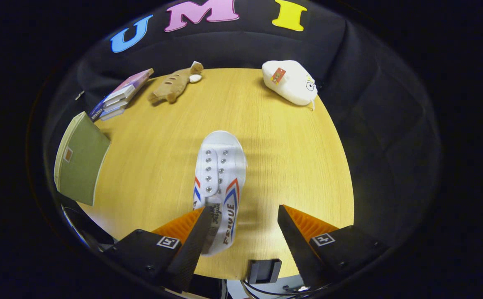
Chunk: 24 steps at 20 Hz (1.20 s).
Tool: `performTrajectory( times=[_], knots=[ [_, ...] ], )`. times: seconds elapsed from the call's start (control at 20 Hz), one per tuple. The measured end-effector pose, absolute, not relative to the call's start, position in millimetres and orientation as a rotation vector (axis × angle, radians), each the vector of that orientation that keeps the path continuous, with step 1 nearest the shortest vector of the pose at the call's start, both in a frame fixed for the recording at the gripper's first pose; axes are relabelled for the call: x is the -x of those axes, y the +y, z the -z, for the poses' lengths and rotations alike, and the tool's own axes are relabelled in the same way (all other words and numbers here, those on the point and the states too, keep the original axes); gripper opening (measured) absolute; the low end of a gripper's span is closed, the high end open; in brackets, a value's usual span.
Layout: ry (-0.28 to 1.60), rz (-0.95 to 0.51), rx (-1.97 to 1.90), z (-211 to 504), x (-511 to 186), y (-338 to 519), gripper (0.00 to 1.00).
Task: Open the storage box then place both shoes into the box .Put the left shoe in first, then the right shoe, with the right side of both shoes facing outward in a uniform manner.
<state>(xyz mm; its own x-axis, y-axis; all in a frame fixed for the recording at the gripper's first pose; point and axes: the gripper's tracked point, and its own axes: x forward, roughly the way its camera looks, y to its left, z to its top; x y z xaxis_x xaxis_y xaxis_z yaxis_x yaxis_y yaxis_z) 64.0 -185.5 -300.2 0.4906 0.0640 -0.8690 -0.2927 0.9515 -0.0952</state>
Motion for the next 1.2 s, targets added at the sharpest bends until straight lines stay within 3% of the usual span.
performTrajectory(
  times=[0.3,0.4,0.45,0.6,0.7,0.9,1.2],
  knots=[
    [1.126,-0.208,0.154,339,-80,-182,0.99],
    [1.138,-0.234,0.139,345,-81,-173,0.95],
    [1.147,-0.252,0.125,347,-79,-166,0.9],
    [1.162,-0.247,0.104,348,-79,-159,0.43],
    [1.168,-0.234,0.088,350,-79,-161,0.4],
    [1.18,-0.174,0.005,349,-79,-162,0.11],
    [1.184,-0.16,-0.109,332,-70,-146,0.06]
  ],
)
